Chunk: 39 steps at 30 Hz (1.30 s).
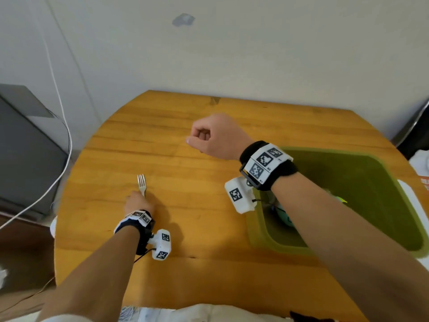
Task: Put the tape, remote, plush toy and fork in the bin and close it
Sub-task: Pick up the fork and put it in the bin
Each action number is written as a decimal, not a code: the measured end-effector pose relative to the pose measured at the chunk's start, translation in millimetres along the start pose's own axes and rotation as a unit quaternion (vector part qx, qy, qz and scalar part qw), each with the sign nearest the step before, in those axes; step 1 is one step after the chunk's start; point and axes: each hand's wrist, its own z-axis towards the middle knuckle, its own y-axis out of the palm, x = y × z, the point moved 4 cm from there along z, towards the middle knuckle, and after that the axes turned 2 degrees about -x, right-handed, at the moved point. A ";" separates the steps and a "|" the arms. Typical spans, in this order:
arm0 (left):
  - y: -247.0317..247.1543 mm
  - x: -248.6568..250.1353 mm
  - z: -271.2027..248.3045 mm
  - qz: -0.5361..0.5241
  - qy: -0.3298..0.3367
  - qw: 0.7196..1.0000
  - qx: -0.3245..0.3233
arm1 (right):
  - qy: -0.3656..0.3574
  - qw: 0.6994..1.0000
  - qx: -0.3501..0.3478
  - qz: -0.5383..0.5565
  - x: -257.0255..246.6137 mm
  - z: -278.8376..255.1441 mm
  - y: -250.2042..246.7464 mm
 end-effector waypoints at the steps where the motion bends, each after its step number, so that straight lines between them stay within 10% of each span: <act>1: 0.8 0.5 0.5 -0.021 0.006 1.000 -0.012 | 0.002 1.000 -0.005 0.000 0.2 0.7 6.0; 5: -5.4 19.7 -7.3 -0.232 -0.007 0.969 -0.083 | 0.043 0.998 -0.046 -0.001 8.3 -0.7 27.4; 9: -30.3 73.1 -41.8 -0.529 0.038 0.835 -0.146 | 0.103 0.992 -0.073 0.020 18.5 -5.6 40.7; 17: -64.1 159.9 -127.6 -0.620 0.189 0.732 -0.209 | 0.133 0.981 -0.078 0.121 23.9 -21.9 6.0; 22: -58.8 192.4 -168.5 -0.602 0.218 0.746 -0.184 | 0.132 0.984 -0.054 0.106 34.3 -49.2 -49.4; 28: -47.5 236.0 -207.3 -0.408 0.301 0.851 -0.135 | 0.133 0.991 -0.013 -0.008 63.3 -94.6 -95.8; 32: -24.3 265.4 -211.5 -0.310 0.248 0.889 -0.228 | 0.152 0.987 0.057 0.007 88.7 -136.0 -127.3; 39: 20.1 315.1 -195.7 -0.303 0.105 0.901 -0.292 | 0.174 0.976 -0.118 -0.054 162.3 -208.8 -134.8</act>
